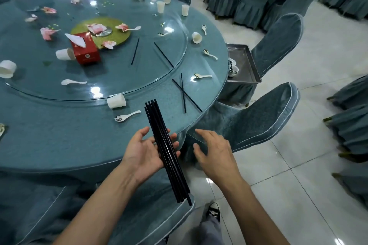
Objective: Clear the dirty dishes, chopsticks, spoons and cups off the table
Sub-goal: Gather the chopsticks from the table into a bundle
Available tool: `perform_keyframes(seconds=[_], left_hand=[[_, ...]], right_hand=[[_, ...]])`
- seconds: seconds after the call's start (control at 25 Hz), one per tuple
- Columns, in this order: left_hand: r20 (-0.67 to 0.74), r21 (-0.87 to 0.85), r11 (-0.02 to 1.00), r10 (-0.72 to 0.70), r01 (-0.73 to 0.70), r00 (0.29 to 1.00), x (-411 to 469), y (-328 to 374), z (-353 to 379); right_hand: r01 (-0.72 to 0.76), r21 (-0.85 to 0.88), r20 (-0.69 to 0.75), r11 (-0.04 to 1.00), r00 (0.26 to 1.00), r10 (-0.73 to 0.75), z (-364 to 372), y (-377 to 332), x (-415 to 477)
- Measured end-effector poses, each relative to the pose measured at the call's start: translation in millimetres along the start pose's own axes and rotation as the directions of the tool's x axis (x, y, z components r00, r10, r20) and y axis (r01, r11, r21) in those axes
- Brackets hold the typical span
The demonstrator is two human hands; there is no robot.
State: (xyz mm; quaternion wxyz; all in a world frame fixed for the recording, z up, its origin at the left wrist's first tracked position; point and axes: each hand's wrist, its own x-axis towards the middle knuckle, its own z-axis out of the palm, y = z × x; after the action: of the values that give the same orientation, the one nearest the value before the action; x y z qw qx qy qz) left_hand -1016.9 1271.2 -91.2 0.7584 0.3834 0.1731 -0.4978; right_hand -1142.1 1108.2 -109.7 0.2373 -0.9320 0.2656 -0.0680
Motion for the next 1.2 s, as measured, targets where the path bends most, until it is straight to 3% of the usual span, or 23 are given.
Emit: perform_keyframes(seconds=[0.44,0.64,1.0,1.2], left_hand=[[-0.131,-0.243,0.945,0.193,-0.220,0.972,73.2,-33.7,86.6],[-0.157,-0.285,0.924,0.217,-0.254,0.964,92.1,-56.0,108.3],[-0.210,-0.306,0.905,0.238,-0.295,0.948,140.0,-40.7,110.2],[-0.184,-0.308,0.916,0.208,-0.257,0.961,180.9,-17.0,108.6]], right_hand=[[0.207,0.012,0.157,0.978,0.966,-0.207,-41.4,112.2,100.9],[0.260,-0.014,0.220,0.965,0.943,-0.251,-52.2,151.1,142.0],[0.353,-0.072,0.331,0.933,0.891,-0.311,-17.7,143.6,223.8],[0.254,-0.086,0.356,0.963,0.911,-0.209,7.6,121.2,280.1]])
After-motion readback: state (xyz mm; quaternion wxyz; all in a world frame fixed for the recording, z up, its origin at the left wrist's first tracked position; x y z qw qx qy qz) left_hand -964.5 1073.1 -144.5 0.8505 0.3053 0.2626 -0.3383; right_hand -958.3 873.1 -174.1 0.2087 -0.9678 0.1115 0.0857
